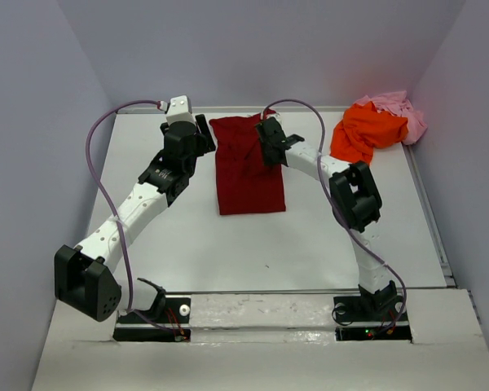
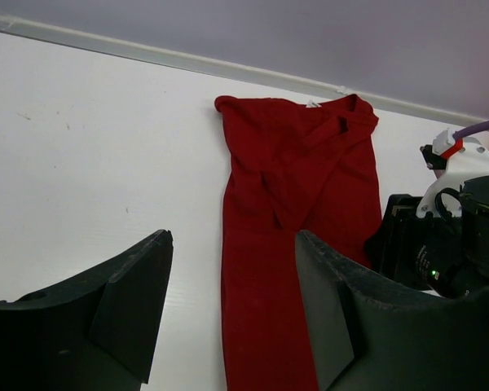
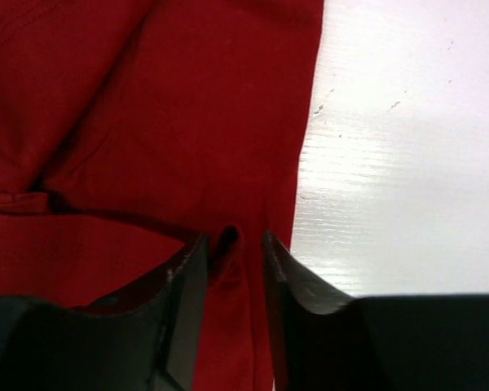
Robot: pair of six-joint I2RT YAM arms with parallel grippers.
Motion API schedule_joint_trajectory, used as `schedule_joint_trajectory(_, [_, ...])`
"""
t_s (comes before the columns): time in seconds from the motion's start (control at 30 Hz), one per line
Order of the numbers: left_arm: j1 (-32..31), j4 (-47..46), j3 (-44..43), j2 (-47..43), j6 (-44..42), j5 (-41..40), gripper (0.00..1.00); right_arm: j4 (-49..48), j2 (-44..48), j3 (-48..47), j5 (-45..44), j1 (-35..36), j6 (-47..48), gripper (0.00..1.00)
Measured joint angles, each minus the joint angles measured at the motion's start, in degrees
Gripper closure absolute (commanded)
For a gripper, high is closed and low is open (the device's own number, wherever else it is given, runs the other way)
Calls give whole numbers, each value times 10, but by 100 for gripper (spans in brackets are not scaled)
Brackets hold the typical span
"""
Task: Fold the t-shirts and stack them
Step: Fold the folded rectangular tshirt in 1/3 of the way
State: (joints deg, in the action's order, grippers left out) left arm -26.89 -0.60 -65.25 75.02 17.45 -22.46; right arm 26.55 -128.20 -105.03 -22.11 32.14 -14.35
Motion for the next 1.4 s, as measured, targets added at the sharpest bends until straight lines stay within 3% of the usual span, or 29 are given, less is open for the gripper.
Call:
schedule_joint_trajectory(0.3, [0, 0, 0, 0, 0, 0, 29, 0, -16, 0, 12, 0, -5, 100])
schedule_joint_trajectory(1.4, [0, 0, 0, 0, 1, 2, 28, 19, 2, -36, -96, 0, 37, 100])
